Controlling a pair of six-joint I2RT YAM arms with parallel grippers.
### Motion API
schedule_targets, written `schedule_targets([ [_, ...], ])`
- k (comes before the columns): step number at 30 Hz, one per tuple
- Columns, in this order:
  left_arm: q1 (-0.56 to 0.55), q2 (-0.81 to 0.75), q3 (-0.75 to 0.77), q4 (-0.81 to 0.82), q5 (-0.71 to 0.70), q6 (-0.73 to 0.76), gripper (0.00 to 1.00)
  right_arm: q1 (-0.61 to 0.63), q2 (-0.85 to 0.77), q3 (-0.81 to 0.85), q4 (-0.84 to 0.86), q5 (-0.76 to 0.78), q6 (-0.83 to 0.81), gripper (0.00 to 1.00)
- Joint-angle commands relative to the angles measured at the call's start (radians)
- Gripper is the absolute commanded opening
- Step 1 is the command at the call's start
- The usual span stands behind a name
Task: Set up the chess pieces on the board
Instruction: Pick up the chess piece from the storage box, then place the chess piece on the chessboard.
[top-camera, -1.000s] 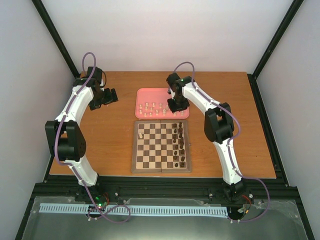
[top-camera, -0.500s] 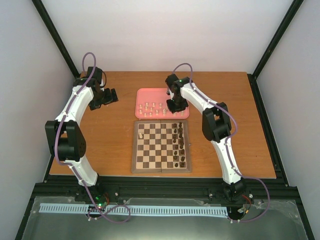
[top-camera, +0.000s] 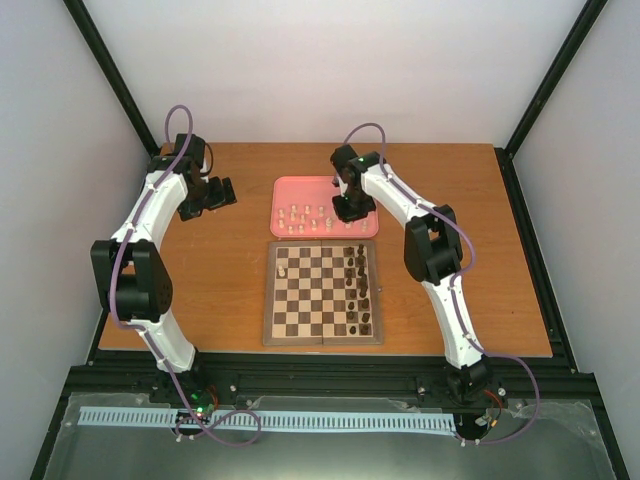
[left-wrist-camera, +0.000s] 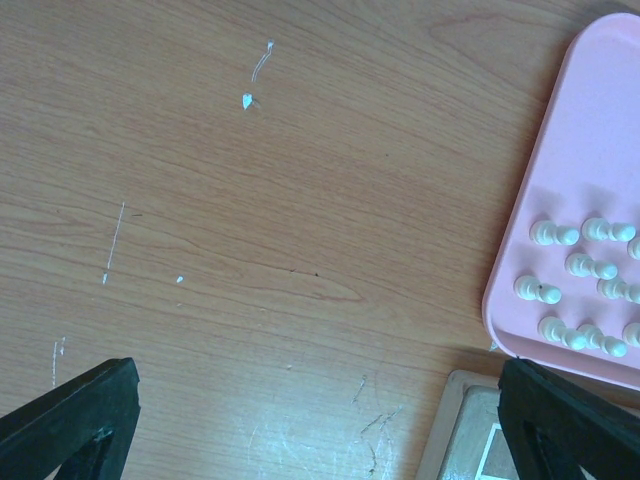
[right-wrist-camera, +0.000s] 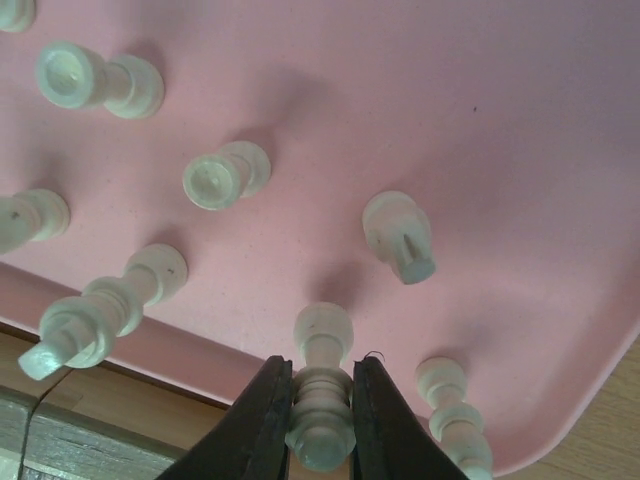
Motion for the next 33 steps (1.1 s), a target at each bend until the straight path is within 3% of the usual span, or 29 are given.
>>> schedule_targets([
  [1,0.002,0.003,0.028,0.003,0.005,0.011,1.00,-0.002,-0.058,0.043,-0.013,0.014,-0.007,0.04],
  [8,0.002,0.001,0.041,0.000,-0.001,0.012,1.00,0.051,-0.139,0.170,-0.132,-0.020,0.011,0.03],
  [14,0.001,0.003,0.042,0.000,-0.012,0.014,1.00,0.194,-0.185,0.183,-0.229,-0.081,0.028,0.03],
  [26,0.001,0.023,0.038,0.013,-0.006,0.013,1.00,0.449,-0.246,0.045,-0.208,-0.089,0.014,0.04],
  [33,0.001,0.015,0.032,0.017,0.010,0.007,1.00,0.500,-0.276,-0.096,-0.115,-0.077,0.031,0.04],
])
